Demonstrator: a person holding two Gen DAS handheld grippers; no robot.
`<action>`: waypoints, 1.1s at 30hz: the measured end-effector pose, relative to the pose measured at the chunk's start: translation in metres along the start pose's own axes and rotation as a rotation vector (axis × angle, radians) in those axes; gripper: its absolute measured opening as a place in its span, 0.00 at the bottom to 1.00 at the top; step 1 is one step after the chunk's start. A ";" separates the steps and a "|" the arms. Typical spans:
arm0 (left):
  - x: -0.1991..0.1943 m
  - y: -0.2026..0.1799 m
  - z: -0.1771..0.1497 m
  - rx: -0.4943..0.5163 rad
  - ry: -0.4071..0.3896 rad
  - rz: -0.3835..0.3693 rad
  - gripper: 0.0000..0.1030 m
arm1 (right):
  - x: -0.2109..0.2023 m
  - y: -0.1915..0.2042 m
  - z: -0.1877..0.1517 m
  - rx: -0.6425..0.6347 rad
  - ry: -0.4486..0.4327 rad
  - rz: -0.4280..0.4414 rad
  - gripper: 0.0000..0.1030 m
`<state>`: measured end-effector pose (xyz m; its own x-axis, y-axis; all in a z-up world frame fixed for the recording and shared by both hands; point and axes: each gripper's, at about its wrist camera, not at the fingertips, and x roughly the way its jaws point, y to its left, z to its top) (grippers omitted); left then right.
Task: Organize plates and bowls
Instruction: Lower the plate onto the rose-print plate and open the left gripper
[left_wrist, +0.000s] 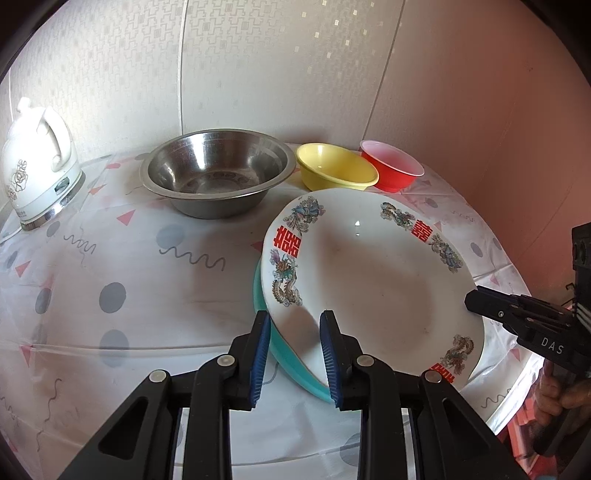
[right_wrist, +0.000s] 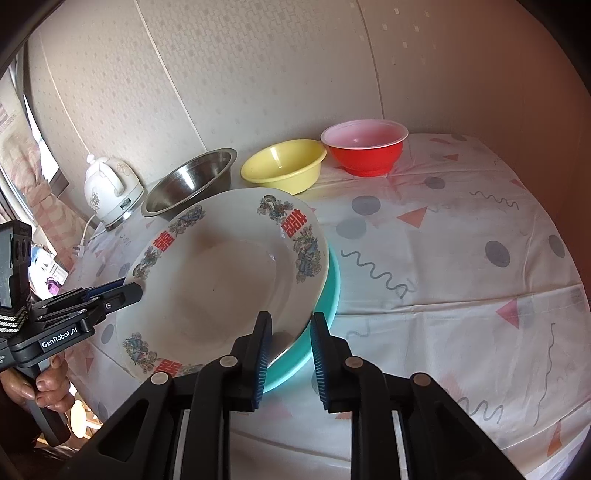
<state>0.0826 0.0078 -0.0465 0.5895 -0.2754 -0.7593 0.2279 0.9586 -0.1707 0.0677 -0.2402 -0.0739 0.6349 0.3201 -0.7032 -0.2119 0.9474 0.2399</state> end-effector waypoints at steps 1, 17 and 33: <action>0.001 -0.001 0.000 0.004 -0.001 0.006 0.27 | 0.000 0.000 0.000 -0.003 0.000 -0.004 0.21; -0.005 0.000 0.000 -0.010 0.004 0.041 0.27 | -0.001 -0.004 -0.001 0.050 0.028 0.029 0.21; -0.016 0.020 0.006 -0.059 -0.014 0.068 0.27 | -0.010 -0.008 0.013 0.069 -0.001 -0.014 0.22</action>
<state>0.0826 0.0305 -0.0344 0.6131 -0.2102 -0.7615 0.1415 0.9776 -0.1559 0.0731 -0.2507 -0.0598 0.6379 0.3072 -0.7062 -0.1512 0.9491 0.2762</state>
